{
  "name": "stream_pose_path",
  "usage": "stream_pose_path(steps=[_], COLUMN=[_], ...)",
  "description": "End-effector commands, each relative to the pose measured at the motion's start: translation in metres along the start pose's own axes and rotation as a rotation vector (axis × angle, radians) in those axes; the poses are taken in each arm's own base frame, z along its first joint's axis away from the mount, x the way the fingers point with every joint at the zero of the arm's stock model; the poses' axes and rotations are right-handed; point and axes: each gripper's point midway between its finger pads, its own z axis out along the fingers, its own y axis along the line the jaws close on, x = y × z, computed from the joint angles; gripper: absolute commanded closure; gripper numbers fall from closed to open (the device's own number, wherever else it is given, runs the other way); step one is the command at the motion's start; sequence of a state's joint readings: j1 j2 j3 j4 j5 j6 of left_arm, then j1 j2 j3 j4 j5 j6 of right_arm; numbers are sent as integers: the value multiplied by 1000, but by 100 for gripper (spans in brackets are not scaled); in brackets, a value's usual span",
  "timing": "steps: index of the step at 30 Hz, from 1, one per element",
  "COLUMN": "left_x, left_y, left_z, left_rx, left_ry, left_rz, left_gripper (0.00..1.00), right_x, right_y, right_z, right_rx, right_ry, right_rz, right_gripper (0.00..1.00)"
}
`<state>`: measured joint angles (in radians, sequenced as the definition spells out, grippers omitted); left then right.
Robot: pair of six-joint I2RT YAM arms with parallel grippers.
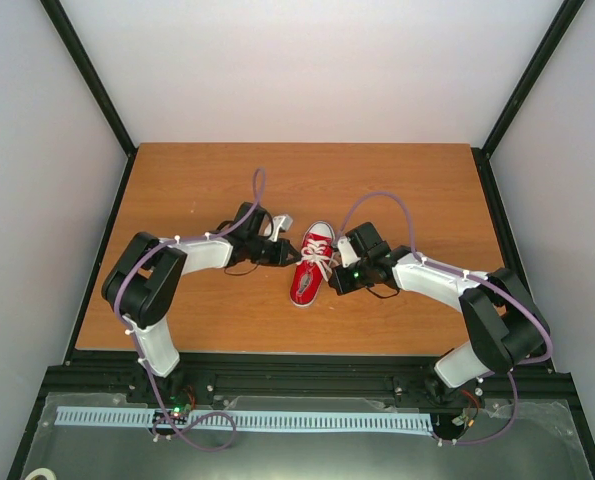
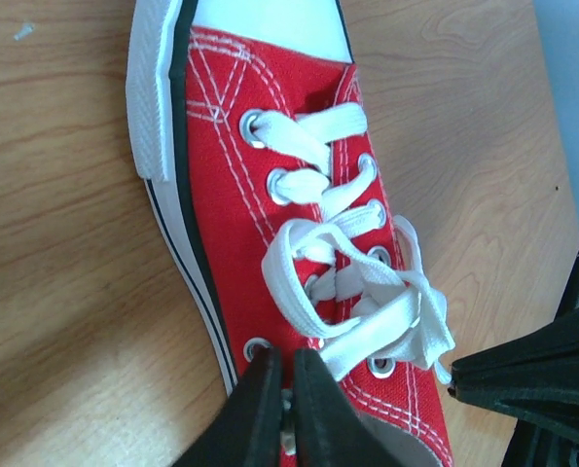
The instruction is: Tie the shoes
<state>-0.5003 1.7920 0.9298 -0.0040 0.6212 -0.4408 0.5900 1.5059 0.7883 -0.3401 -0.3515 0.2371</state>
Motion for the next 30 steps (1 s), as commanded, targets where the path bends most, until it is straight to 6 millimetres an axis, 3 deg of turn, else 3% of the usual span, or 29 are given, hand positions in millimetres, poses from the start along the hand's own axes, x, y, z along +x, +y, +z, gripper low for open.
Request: stream_pose_path(steps=[1,20,30], left_x=[3,33,62], left_y=[-4,31,59], left_z=[0,-33,-56], left_rx=[19,-191,-333], left_ry=[1,-5,23], left_rz=[12,-98,-189], left_gripper=[99,99,99], right_x=[-2,3,4], right_y=[4,0,-1], right_z=[-2,3,5], right_rx=[-5,5,4], right_ry=[-22,-3,-1], right_rz=[-7,0,4], right_gripper=[97,97,97])
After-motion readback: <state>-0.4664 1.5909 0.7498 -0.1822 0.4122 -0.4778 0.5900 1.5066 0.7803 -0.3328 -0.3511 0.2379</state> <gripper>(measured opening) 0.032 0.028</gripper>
